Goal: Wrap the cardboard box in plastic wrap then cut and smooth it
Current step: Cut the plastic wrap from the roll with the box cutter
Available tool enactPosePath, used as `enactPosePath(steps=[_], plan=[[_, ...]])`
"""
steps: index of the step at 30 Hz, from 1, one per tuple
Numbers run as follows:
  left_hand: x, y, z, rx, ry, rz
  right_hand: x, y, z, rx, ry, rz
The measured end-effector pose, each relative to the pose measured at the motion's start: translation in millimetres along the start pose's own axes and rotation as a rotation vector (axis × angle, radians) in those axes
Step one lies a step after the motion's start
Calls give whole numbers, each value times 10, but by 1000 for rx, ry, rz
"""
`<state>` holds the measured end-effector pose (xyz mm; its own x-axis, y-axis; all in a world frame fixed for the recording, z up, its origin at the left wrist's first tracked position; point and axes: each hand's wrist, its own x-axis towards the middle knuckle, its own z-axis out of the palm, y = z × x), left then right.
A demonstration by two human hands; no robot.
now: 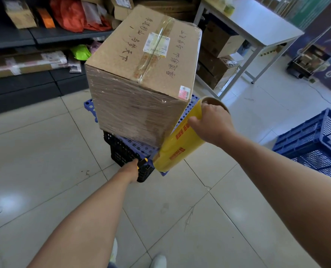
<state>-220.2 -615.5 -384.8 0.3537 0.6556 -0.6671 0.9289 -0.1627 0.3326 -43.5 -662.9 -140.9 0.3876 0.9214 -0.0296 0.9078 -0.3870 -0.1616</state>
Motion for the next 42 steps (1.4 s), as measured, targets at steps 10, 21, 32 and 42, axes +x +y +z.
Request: enactPosePath(steps=[10,21,32,42], plan=[[96,-99,227,14,1,-25,40,194,-58,-4,-18,-124],[155,-173,261,59,-46,-75,117,312,-127,23,-52,-161],[134,-292,381,87,-101,-130,221,311,-247,-5,-43,-130],[49,-163,353,-21,-17,-31,285,269,-268,-159,-20,-182]])
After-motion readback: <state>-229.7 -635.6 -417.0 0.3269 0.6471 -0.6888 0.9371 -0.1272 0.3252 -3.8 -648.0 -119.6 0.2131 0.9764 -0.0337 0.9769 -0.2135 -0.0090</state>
